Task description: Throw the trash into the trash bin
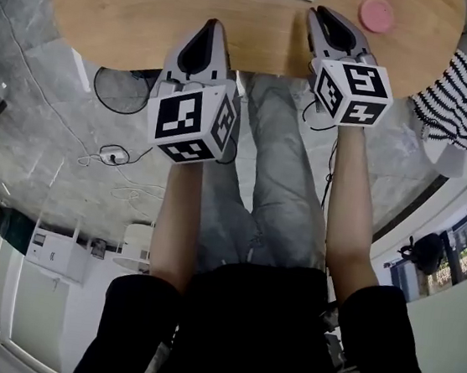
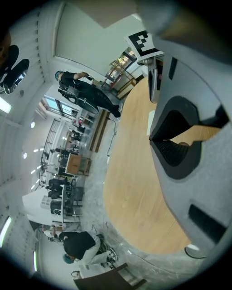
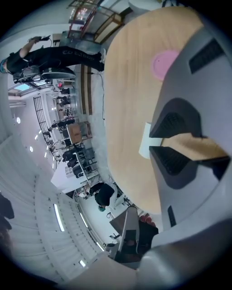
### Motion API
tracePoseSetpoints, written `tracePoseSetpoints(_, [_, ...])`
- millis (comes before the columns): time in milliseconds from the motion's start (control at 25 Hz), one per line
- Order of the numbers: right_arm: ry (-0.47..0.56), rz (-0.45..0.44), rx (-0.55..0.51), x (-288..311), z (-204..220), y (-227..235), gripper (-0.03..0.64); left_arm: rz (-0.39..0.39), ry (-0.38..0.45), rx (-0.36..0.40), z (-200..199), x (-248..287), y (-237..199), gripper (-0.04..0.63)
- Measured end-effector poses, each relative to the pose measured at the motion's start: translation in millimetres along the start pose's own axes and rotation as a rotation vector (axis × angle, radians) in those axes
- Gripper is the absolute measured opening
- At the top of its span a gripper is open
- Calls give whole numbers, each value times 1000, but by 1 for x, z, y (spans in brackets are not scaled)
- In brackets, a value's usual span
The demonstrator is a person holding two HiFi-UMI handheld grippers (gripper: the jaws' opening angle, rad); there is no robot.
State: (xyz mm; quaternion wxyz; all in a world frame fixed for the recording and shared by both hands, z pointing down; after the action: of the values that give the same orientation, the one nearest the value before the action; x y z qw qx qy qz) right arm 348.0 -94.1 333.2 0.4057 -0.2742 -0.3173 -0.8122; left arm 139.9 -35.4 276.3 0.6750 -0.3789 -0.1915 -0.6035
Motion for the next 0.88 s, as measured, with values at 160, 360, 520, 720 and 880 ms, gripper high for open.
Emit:
tracePoseSetpoints(160, [-34,-43,-3,17,4,11,118,-6,-16,-4,5,12,7,7])
tracePoseSetpoints(360, [-25,-74,59,32,9,30,118,-10,-29,-16,11,27,18,8])
tracePoseSetpoints(520, [-12,-130,142,41,15,42,118,-4,-31,-21,16,35,27,7])
tracePoseSetpoints(720, [-7,-200,189,51,22,46,118,-13,-30,-41,28,40,29,8])
tracePoseSetpoints(880, [-13,-241,182,56,23,35,99,-31,-25,-67,37,33,18,8])
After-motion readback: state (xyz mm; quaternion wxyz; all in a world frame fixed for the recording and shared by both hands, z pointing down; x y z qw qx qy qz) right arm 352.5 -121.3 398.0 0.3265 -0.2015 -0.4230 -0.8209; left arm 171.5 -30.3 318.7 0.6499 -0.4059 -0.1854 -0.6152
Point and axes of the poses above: the fingertips, and each gripper's own axes: x forward along the fingers, y to its right, z out of its underside, the point moved 8 cm from there along -x, backward along the fingers
